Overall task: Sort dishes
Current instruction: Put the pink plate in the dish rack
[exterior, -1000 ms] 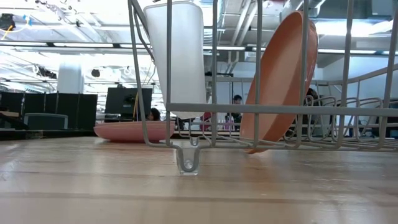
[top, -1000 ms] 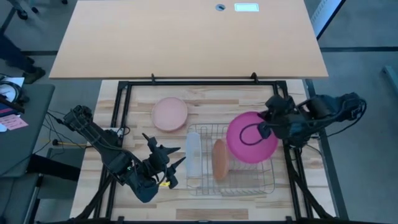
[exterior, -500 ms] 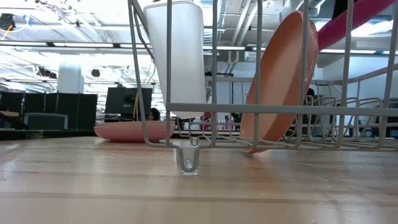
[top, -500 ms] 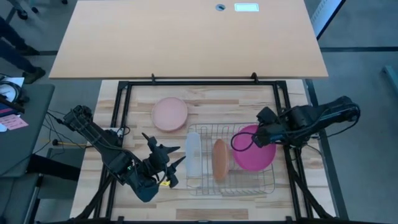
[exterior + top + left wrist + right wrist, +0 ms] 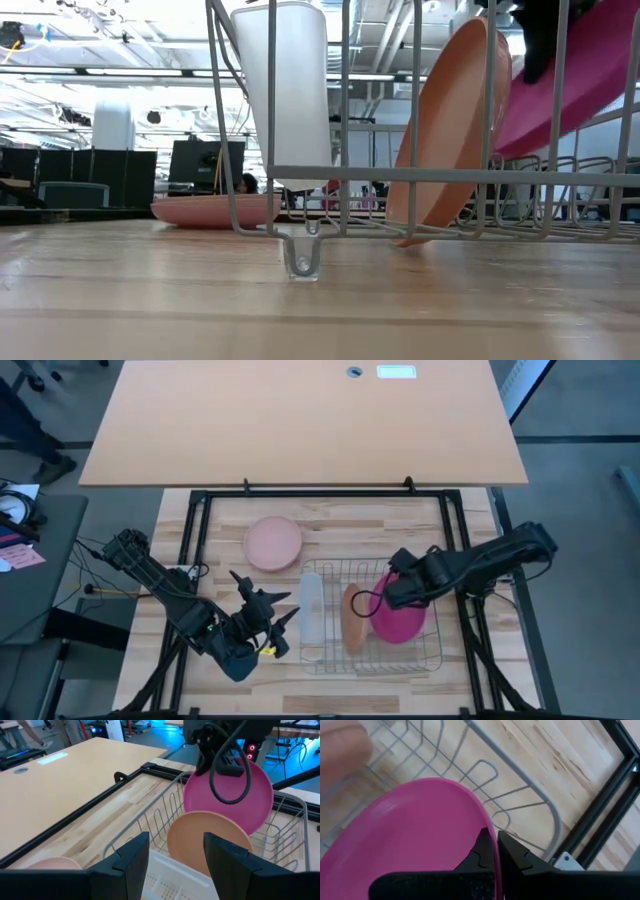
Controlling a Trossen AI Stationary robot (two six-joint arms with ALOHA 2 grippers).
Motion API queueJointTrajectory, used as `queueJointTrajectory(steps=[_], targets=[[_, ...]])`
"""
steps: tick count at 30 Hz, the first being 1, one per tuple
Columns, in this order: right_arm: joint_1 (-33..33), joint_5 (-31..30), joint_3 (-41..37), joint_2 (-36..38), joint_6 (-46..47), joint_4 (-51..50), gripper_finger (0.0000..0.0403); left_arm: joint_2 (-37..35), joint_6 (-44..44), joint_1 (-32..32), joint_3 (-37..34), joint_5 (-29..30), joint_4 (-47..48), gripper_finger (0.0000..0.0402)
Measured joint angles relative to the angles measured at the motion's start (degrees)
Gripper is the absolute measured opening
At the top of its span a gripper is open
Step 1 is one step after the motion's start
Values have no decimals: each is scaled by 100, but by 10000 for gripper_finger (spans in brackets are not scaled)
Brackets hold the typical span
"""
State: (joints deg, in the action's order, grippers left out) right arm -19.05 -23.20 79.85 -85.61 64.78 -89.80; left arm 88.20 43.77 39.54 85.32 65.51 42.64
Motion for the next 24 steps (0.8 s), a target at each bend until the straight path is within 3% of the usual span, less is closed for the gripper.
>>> queueJointTrajectory(steps=[15,24], targets=[[-244,-15,212,-97,253,-31,5,0,-1,-23,0,-15,10,182],[-82,-44,710,-486,-204,-22,5,0,0,-158,0,-15,12,182]])
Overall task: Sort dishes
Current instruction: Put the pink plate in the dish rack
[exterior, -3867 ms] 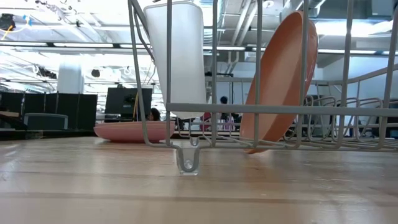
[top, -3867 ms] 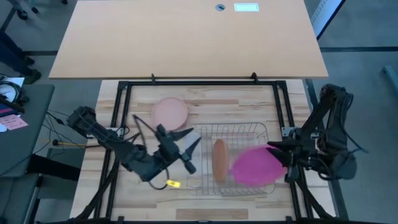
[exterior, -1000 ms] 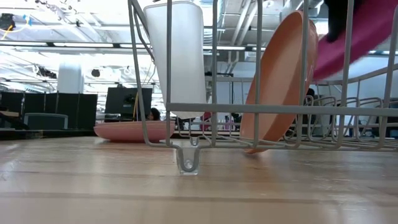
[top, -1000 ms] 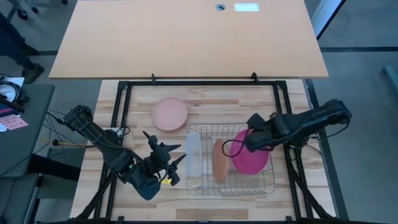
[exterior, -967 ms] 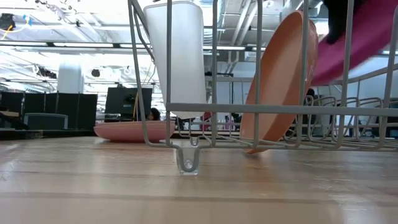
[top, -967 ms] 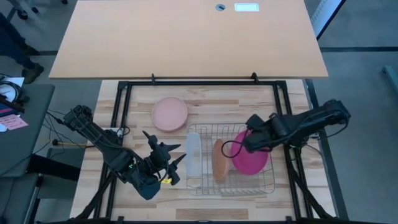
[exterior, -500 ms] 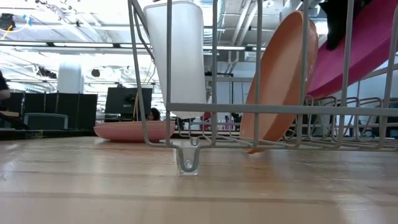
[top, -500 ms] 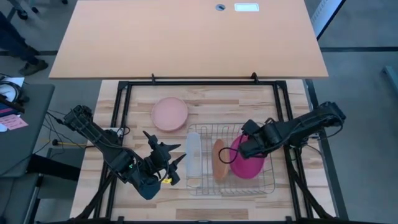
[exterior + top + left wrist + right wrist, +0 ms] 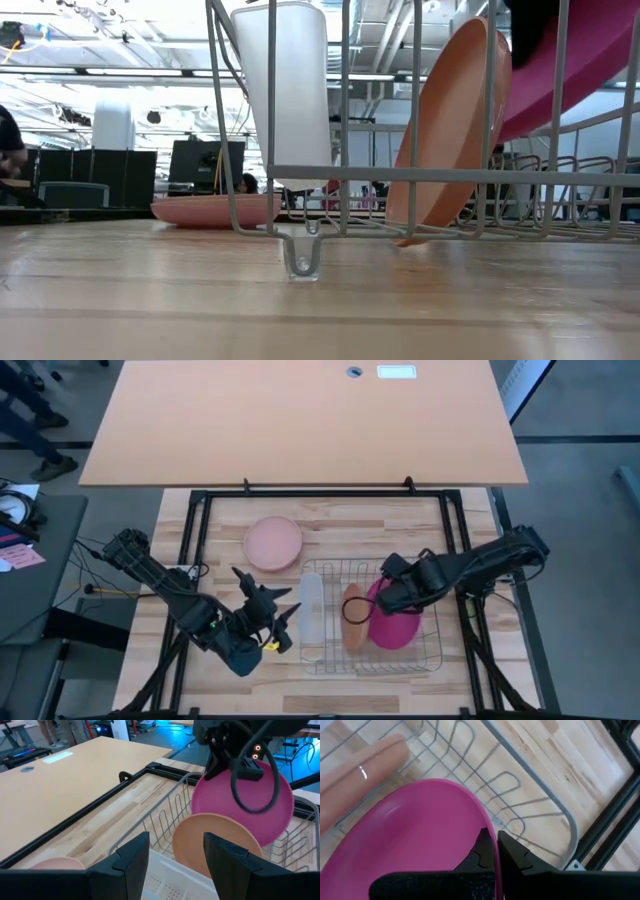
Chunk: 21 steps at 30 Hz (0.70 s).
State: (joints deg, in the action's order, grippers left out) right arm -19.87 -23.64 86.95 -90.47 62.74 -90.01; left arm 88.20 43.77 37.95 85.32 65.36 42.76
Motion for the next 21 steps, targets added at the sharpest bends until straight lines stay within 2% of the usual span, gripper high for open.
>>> queueJointTrajectory(steps=[8,21], targets=[[206,93,293,-478,-652,25,5,0,0,-19,0,-4,20,182],[407,442,302,140,-1164,-11,5,0,84,-49,-2,-13,157,182]])
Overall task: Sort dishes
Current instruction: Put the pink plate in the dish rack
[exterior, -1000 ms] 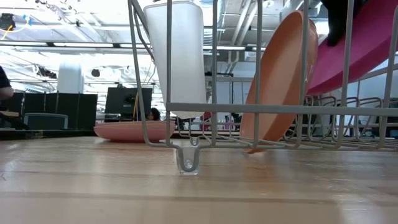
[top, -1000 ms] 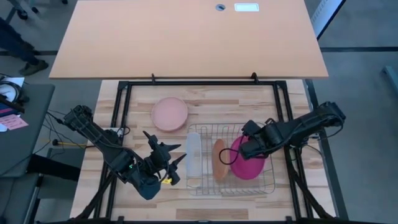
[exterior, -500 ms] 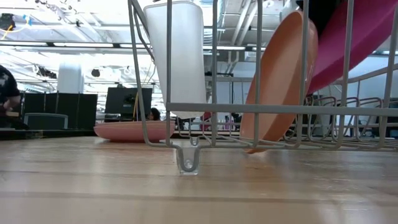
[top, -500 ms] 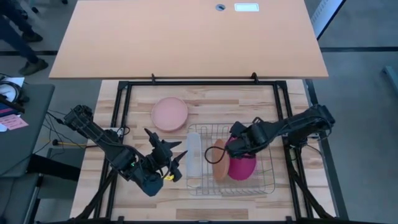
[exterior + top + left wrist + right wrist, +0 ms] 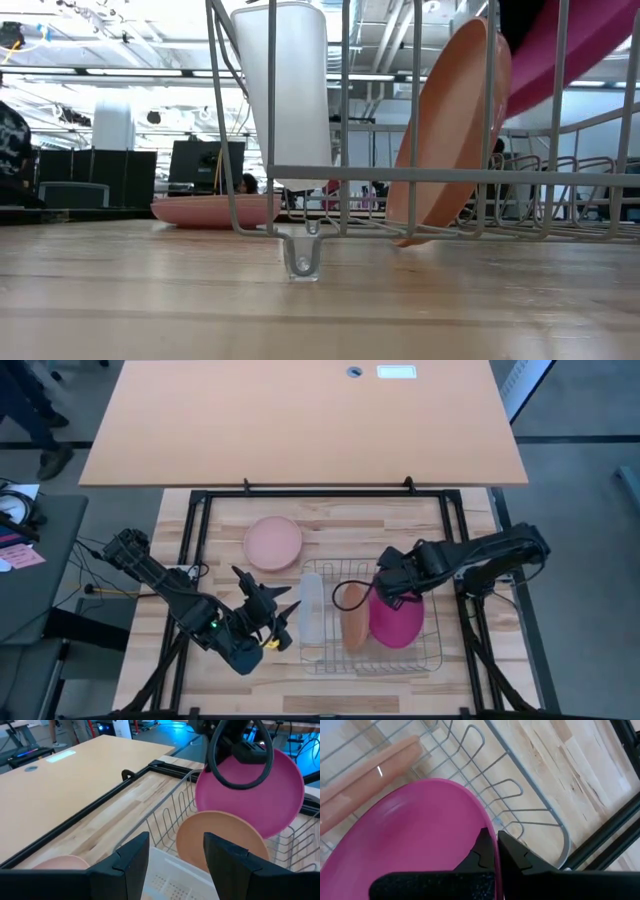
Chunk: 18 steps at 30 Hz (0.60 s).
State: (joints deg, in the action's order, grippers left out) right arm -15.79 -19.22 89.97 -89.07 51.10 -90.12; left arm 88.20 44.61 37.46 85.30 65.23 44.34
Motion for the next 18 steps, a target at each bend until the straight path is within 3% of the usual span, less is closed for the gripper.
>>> queueJointTrajectory(steps=[5,8,15,18], targets=[[-2,6,-1,-117,-176,0,5,51,202,-124,0,-2,-38,182],[-2,21,-4,-201,-306,18,5,151,-100,-166,-9,-172,-278,182],[-2,-28,-7,-212,-457,13,5,588,-2617,-326,-7,-1918,-2490,182],[4,-153,-7,-212,-483,12,5,766,-3457,-374,-4,-2171,-3309,182]])
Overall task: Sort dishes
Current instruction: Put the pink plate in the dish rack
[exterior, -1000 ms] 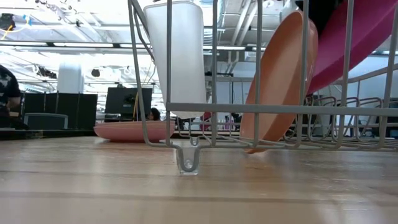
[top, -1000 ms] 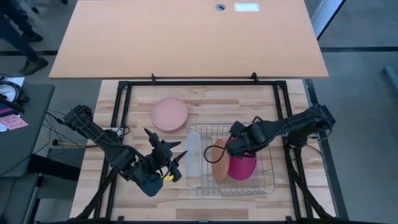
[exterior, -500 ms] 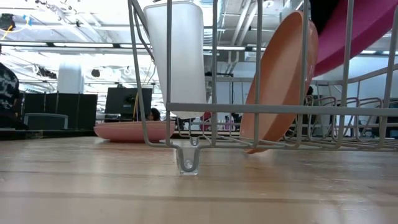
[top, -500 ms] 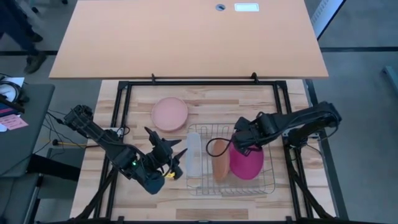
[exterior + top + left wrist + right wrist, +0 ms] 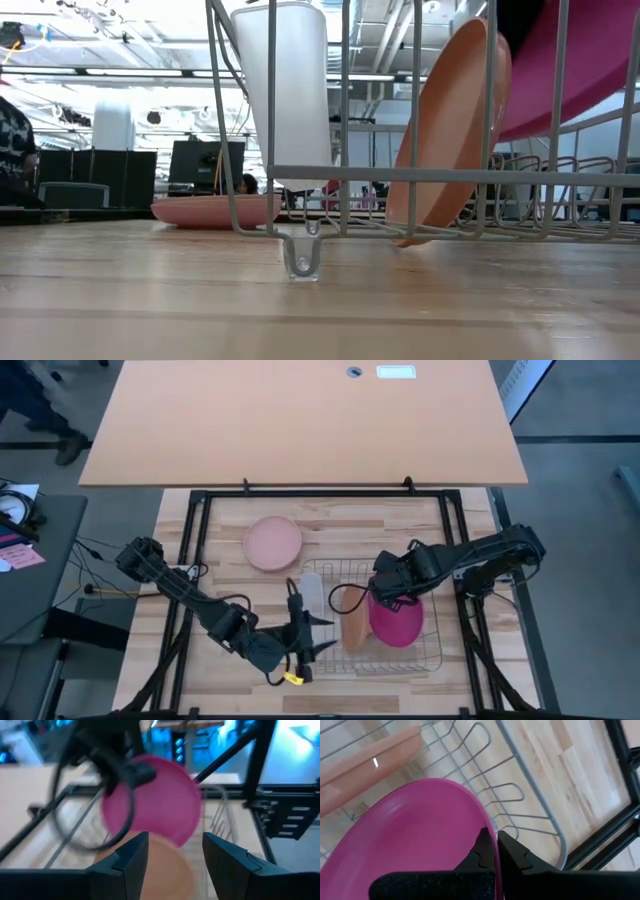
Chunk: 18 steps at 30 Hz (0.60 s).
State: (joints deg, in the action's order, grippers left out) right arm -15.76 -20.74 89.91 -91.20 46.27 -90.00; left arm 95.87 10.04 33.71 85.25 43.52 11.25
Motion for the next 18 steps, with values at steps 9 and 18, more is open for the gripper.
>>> queueJointTrajectory(steps=[9,18], targets=[[85,-78,-310,7,17,5,5,327,-357,-292,8,-1316,-704,182],[86,-82,-315,7,19,7,5,763,-900,-482,513,-1767,-770,182]])
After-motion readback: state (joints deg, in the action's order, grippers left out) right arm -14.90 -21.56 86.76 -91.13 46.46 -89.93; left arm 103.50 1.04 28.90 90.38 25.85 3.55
